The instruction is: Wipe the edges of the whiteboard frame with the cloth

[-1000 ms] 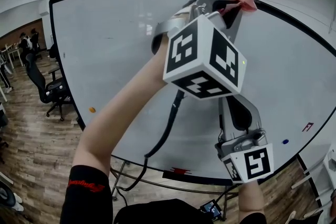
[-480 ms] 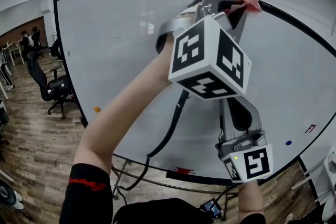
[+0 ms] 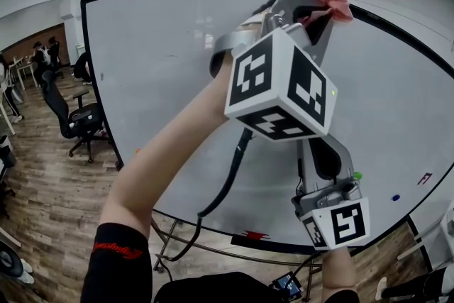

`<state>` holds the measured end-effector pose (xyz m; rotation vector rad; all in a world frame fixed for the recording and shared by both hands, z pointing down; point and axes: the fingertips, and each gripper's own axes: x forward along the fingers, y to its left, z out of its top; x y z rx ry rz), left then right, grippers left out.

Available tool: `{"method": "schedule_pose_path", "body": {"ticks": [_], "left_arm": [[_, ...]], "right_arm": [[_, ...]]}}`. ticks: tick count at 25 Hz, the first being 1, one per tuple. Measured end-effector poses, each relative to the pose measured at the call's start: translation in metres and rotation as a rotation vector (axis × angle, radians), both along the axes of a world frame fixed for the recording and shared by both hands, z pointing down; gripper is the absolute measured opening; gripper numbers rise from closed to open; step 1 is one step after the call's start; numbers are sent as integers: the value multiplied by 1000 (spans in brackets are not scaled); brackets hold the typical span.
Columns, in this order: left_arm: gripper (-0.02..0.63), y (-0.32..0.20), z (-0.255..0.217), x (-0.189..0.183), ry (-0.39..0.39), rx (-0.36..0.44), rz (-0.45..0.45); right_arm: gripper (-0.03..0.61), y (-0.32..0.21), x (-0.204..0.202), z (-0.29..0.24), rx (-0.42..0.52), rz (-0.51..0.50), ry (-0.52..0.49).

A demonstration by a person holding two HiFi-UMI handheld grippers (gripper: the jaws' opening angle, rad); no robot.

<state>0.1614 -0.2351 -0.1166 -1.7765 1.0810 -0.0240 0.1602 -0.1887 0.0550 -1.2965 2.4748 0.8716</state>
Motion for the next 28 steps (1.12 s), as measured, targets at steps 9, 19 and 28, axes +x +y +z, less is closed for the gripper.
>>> {"method": "schedule_pose_path", "body": {"ticks": [9,19,28], "left_arm": [[21,-3,1,-19,2,5,-6],[21,-5,2,-51,17,-2,8],[21,-12,7,-82,2,-8,-1]], "right_arm": [[2,-2,-14,2,-6,15,-13],[2,-1,-45,9,-21,38,-28],[2,0,-72,13,-13,64,-6]]}}
